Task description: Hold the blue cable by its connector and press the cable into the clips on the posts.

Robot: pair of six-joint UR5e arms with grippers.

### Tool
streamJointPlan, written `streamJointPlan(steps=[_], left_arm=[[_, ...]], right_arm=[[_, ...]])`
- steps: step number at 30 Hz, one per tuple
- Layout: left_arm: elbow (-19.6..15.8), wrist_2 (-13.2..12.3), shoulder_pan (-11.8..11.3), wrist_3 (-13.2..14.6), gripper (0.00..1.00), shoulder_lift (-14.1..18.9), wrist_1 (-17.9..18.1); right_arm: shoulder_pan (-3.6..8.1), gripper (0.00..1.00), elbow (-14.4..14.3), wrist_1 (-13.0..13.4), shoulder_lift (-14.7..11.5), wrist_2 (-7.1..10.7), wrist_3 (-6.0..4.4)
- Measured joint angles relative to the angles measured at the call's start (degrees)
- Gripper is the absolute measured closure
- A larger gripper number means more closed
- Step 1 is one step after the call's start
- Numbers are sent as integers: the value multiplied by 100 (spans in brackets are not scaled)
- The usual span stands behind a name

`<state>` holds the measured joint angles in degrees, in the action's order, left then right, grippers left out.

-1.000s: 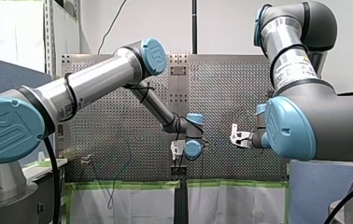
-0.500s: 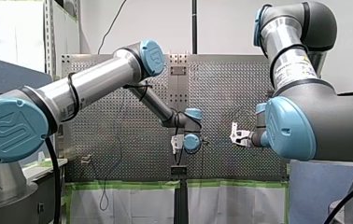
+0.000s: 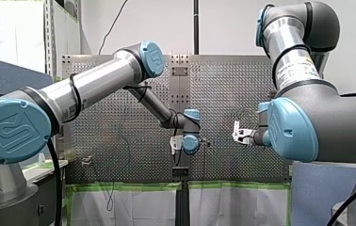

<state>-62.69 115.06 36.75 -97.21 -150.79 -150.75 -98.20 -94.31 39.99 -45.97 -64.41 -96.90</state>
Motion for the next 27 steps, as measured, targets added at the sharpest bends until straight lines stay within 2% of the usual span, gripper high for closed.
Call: streamJointPlan(steps=[10, 11, 12, 13, 14, 15, 16, 17, 19, 20, 27], left_arm=[[-1, -34, -40, 18, 100, -3, 19], [-1, -33, -40, 20, 91, -3, 21], [-2, -32, -41, 28, 91, -2, 23], [-1, -30, -41, 37, 79, -1, 25], [1, -24, -42, 52, 58, 1, 28], [1, -15, -42, 62, 58, 1, 30], [0, 2, -42, 71, 43, 1, 33], [0, 27, -43, 83, 21, 0, 36], [-1, 86, -43, 124, 21, 1, 45], [-2, 104, -43, 146, 0, 2, 47], [-2, 171, -32, 415, 0, 4, -125]], right_arm=[[1, 100, 81, 1, 2, -2, -33], [2, 100, 85, 1, 2, -2, -35], [3, 100, 88, 1, 2, -2, -37], [4, 100, 89, 1, 3, -2, -38], [4, 100, 90, 0, 2, 0, -39], [3, 100, 90, -3, 2, 2, -40], [4, 100, 90, -4, 2, 3, -40], [4, 100, 90, -4, 3, 4, -40], [5, 100, 91, -5, 3, 6, -41], [5, 100, 92, -6, 3, 6, -41], [5, 100, 92, -18, 3, 9, -41]])
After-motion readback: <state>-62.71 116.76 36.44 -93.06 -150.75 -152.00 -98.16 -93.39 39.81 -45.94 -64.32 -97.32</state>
